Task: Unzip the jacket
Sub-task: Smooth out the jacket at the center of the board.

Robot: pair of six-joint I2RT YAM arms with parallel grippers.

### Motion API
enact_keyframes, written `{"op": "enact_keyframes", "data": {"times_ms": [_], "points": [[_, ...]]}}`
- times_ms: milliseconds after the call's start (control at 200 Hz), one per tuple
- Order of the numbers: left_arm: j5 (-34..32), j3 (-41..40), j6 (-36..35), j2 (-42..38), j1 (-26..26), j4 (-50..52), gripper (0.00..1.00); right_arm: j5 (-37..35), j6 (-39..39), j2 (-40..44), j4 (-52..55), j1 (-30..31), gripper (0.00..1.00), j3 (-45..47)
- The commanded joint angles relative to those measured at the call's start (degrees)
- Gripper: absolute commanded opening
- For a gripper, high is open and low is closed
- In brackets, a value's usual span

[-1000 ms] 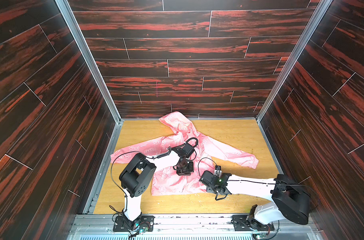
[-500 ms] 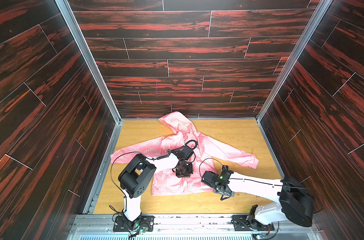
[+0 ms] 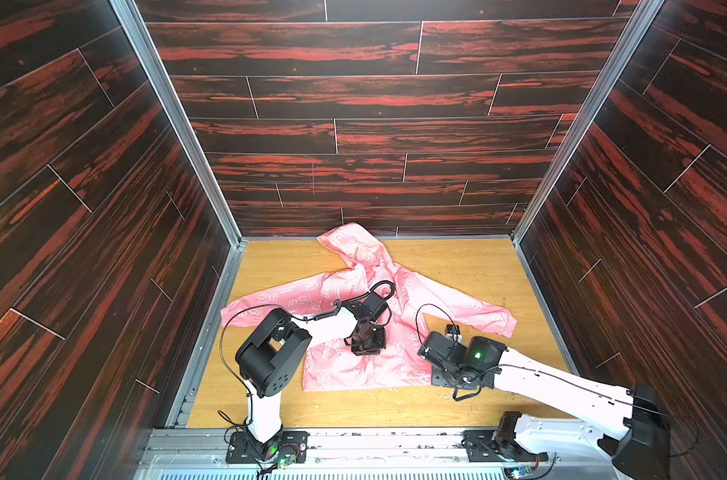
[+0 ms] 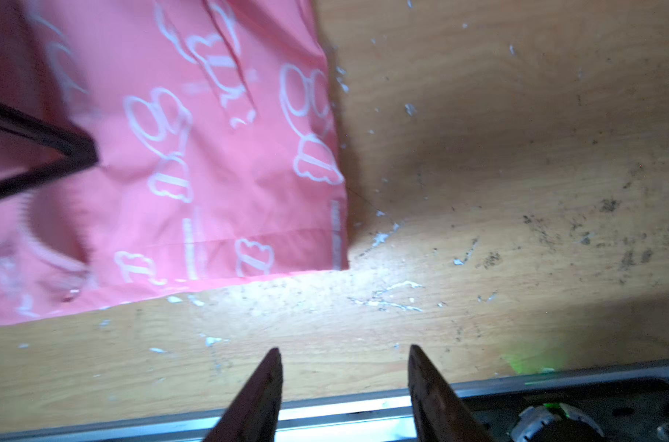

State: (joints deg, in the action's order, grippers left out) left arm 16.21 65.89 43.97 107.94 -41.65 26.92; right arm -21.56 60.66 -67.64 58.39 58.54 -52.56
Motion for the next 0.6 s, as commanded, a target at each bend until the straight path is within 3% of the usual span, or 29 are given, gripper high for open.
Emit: {"op": "enact_keyframes", "data": {"times_ms": [0, 185, 311, 431, 596], "points": [[-3.66, -1.99, 0.61, -1.41, -0.36, 0.90, 0.00, 0.29, -4.71, -2.63, -1.76, -3.14, 0.45, -2.28], [-5.85, -3.22, -0.08, -9.05, -0.45, 0.32, 0.00, 7.16, -11.87, -6.45, -15.80, -12.65, 0.11, 2.69], [-9.33, -3.47, -1.49, -14.73, -0.45, 2.75, 0.00, 9.82, -12.15, -10.17, -19.27, -13.28, 0.00, 5.21], [-12.32, -4.98, -2.54, -20.31, -0.45, 4.25, 0.00, 13.28, -9.94, -11.70, -24.63, -12.18, 0.00, 10.13], [-17.31, -8.32, -2.46, -26.92, -0.45, 10.02, 0.32, 13.92, -5.94, -12.65, -26.39, -10.11, 0.00, 16.11]]}}
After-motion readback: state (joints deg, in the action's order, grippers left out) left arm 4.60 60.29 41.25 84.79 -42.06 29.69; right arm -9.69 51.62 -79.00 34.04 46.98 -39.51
